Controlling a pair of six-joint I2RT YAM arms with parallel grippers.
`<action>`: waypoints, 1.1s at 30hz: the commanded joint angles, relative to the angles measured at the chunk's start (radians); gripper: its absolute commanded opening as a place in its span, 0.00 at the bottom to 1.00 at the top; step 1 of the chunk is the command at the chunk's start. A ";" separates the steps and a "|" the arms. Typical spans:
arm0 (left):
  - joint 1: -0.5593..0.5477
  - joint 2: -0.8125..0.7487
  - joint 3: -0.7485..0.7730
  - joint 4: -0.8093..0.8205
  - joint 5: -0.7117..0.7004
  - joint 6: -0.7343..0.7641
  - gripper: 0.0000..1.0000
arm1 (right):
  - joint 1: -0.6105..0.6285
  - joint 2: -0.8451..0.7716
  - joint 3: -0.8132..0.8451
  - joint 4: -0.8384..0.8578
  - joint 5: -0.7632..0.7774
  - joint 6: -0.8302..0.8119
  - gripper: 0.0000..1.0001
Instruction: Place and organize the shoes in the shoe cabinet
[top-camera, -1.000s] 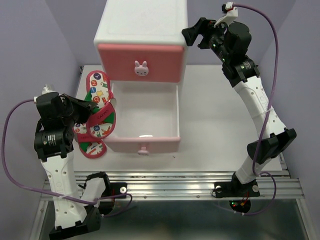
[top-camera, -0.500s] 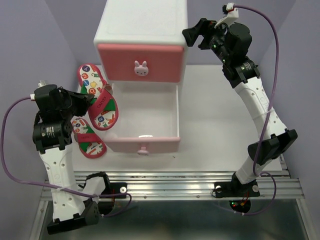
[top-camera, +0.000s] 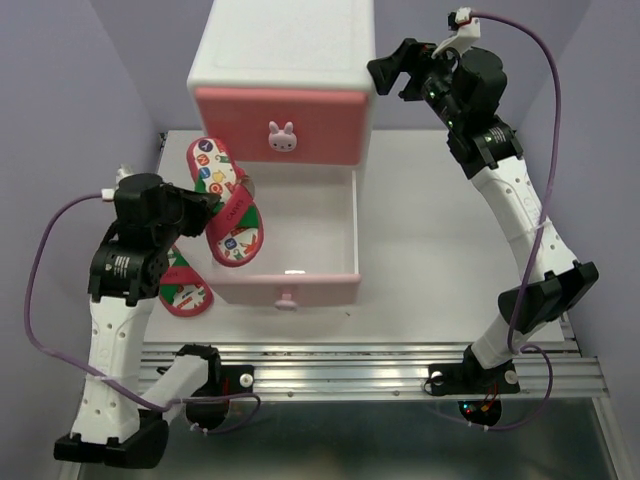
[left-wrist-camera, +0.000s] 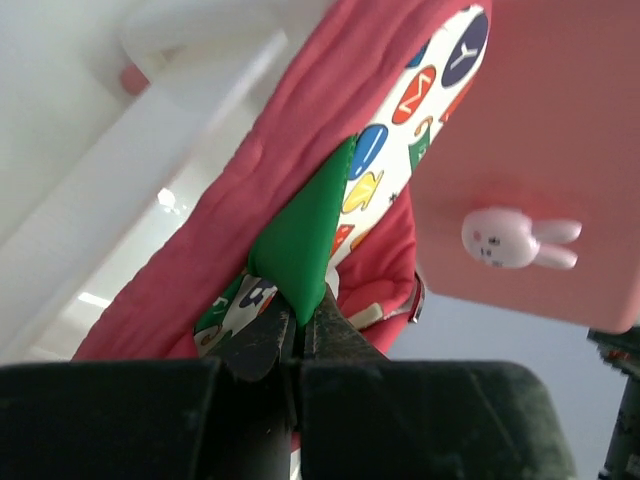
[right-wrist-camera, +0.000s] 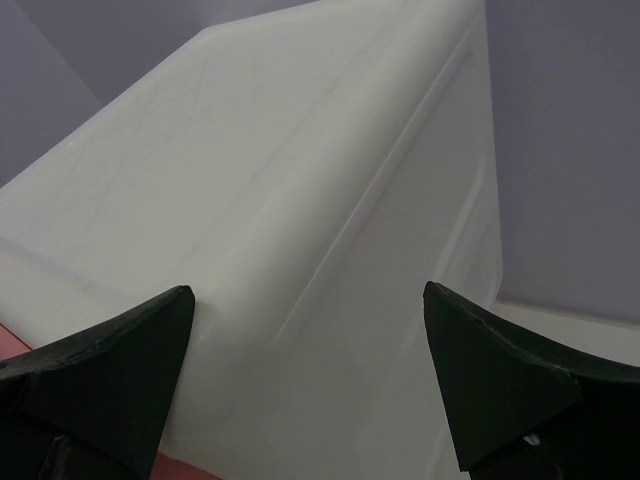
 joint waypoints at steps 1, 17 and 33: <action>-0.208 0.055 0.040 0.153 -0.187 -0.078 0.00 | -0.008 0.047 -0.073 -0.301 -0.011 -0.099 1.00; -0.446 0.097 -0.176 0.205 -0.232 -0.151 0.00 | -0.008 -0.035 -0.201 -0.306 0.010 -0.120 1.00; -0.471 0.207 -0.209 0.277 -0.005 0.023 0.00 | -0.008 -0.070 -0.221 -0.286 0.150 -0.070 1.00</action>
